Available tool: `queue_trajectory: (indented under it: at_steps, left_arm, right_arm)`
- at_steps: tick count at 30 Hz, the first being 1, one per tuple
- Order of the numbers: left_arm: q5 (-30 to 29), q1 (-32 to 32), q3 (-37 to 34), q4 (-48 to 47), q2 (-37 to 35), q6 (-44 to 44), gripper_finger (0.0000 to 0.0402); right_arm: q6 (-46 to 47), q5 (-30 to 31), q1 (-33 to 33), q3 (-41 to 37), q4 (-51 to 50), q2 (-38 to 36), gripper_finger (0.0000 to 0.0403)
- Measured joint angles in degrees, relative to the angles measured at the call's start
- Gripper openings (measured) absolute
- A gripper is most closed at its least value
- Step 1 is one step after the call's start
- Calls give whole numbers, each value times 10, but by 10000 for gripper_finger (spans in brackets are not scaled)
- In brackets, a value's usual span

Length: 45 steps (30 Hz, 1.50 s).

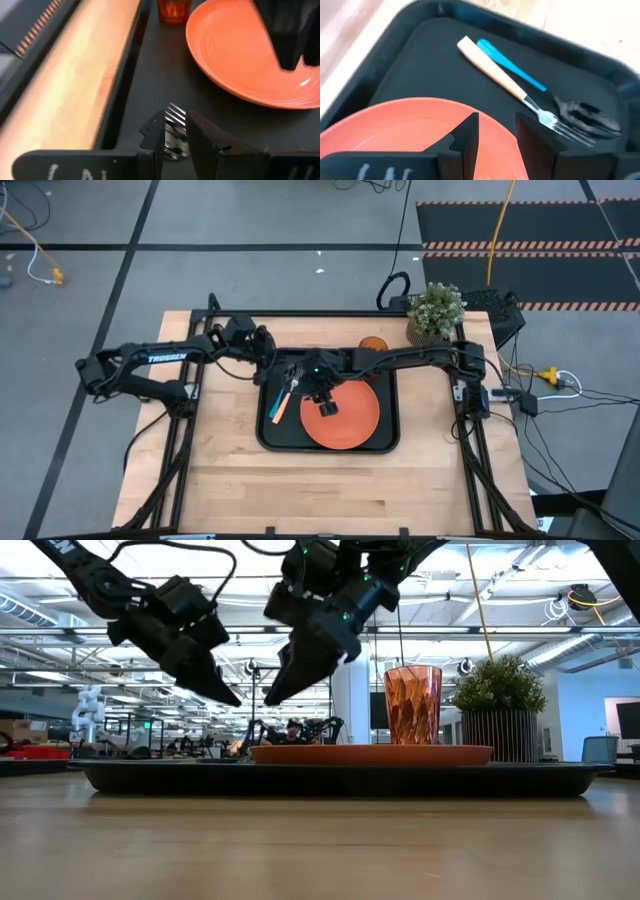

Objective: Pick and place plate/cup/fork/spoon on tray
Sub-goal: Adjust the blue spoon on the black serving tray

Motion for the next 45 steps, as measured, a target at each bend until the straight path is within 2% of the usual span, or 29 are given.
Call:
queue_trajectory:
  at_steps: [5, 9, 17, 22, 28, 36, 45]
  left_arm:
    - [-5, -19, 0, -11, 27, -25, 81]
    - [-51, -32, 1, -8, 39, -31, 81]
    - [-102, -51, 1, -32, 40, -80, 81]
    - [-107, -70, 0, -45, 51, -98, 81]
    - [-104, -103, 0, 6, 86, -64, 81]
    - [-135, -105, 0, 40, 144, -50, 81]
    - [-133, -94, 1, 37, 177, -67, 81]
  right_arm:
    - [-1, 17, -1, 0, -10, -25, 118]
    - [-2, 45, -1, 0, -29, -46, 118]
    - [-20, 96, -1, 0, -67, -97, 118]
    - [-32, 136, -1, 0, -75, -142, 118]
    - [-32, 134, 0, 0, -71, -191, 118]
    - [-29, 131, 0, -1, -77, -201, 118]
    - [-46, 133, 0, -77, -1, -208, 118]
